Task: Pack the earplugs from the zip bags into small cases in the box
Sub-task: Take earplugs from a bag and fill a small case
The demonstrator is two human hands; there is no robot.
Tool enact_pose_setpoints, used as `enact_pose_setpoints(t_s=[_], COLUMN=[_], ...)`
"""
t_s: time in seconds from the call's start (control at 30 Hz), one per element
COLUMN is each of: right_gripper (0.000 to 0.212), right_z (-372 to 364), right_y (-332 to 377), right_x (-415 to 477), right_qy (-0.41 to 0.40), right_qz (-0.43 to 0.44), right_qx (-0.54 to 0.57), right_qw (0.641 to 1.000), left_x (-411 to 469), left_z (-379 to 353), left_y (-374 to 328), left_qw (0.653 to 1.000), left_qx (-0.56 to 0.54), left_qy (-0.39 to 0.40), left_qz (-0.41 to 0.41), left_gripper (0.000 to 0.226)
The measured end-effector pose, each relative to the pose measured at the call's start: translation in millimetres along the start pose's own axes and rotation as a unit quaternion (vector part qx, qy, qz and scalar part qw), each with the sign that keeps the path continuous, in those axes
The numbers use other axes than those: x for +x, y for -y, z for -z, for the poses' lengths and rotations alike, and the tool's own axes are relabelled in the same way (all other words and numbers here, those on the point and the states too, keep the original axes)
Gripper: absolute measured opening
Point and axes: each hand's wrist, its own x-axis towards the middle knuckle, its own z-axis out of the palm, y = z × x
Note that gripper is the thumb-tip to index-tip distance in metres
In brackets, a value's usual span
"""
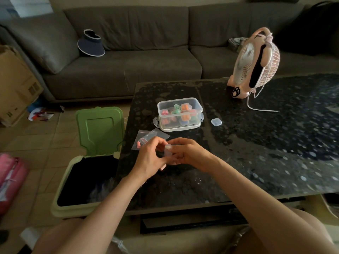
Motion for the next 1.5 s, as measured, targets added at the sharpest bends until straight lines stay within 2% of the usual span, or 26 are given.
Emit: enact_pose_setpoints(t_s=[0.13, 0.37, 0.5, 0.63, 0.73, 0.8, 1.0, 1.07, 1.13, 1.17, 1.23, 1.37, 1.43, 1.5], right_gripper=[0.038, 0.038, 0.037, 0.035, 0.032, 0.03, 0.026, 0.024, 0.02, 0.021, 0.025, 0.035, 0.032, 0.027], right_z=[1, -2, -5, -6, -3, -2, -8, -11, -11, -11, -10, -12, -15, -17], right_y=[-2, 0, 2, 1, 0, 0, 2, 3, 3, 1, -5, -23, -30, -34], right_x=[0, 1, 1, 3, 6, 6, 5, 6, 8, 10, 14, 20, 21, 22], right_qy=[-0.018, -0.046, -0.048, -0.098, -0.133, -0.144, -0.127, -0.111, -0.12, -0.133, -0.156, -0.109, -0.098, -0.1], right_qz=[0.015, -0.001, 0.001, 0.027, 0.056, 0.075, 0.117, 0.133, 0.132, 0.121, 0.084, 0.051, 0.068, 0.085], right_qx=[-0.007, -0.059, -0.061, -0.107, -0.128, -0.118, -0.053, -0.003, -0.002, -0.035, -0.169, -0.457, -0.515, -0.534], right_qw=[1.0, 0.997, 0.997, 0.989, 0.981, 0.98, 0.984, 0.985, 0.984, 0.983, 0.97, 0.881, 0.849, 0.836], left_x=[1, 0, 3, 3, 3, 1, 0, 2, 6, 8, 11, 11, 10, 11], left_z=[-2, 0, -1, 0, 4, 4, 4, 8, 16, 20, 28, 31, 30, 29], left_y=[-5, -6, 4, 9, 11, 11, 12, 15, 19, 20, 22, 25, 27, 29], left_qw=[1.0, 0.999, 0.999, 0.998, 0.997, 0.995, 0.997, 0.998, 0.999, 0.998, 0.995, 0.989, 0.988, 0.987], left_qx=[-0.021, 0.04, 0.039, 0.064, 0.075, 0.089, 0.079, 0.055, 0.024, 0.007, -0.028, -0.078, -0.077, -0.084], left_qy=[0.001, 0.011, 0.0, -0.003, 0.008, 0.02, 0.016, -0.003, -0.037, -0.051, -0.059, -0.029, -0.02, -0.02], left_qz=[0.009, -0.006, -0.01, -0.006, -0.02, -0.03, -0.021, -0.006, 0.016, 0.034, 0.08, 0.124, 0.13, 0.133], left_gripper=[0.038, 0.035, 0.035, 0.036, 0.046, 0.048, 0.032, 0.032, 0.032, 0.032, 0.03, 0.029, 0.033, 0.037])
